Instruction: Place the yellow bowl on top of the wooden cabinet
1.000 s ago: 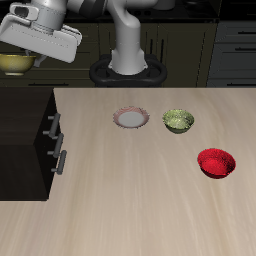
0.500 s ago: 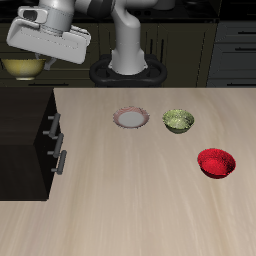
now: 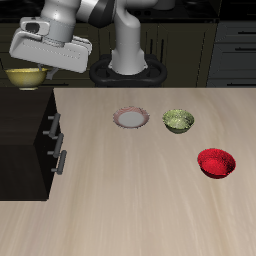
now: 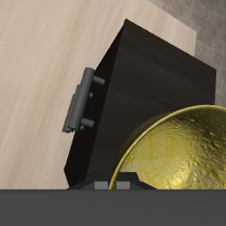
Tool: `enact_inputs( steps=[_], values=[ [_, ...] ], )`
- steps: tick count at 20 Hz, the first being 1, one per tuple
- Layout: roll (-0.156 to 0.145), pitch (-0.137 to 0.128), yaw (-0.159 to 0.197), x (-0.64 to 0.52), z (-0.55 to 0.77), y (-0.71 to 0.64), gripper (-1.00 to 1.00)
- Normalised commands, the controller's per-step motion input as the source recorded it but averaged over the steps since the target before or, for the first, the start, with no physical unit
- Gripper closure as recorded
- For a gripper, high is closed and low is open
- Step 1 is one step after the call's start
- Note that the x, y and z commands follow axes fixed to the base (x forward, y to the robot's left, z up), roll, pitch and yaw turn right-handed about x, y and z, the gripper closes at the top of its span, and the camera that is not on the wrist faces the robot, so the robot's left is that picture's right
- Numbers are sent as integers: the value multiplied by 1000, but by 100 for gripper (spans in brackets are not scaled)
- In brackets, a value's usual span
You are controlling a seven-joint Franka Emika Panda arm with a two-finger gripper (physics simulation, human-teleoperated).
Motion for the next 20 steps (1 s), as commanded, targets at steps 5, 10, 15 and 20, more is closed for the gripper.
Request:
enact_inputs(
  steps=[5,10,15,20],
  values=[
    [-30,9,-8,8,-81,-142,100],
    [-34,0,-13,-113,25,-210,100],
    [-13,23,2,-73,-219,-186,100],
    [-27,17,-20,-47,-170,-163,100]
  ],
)
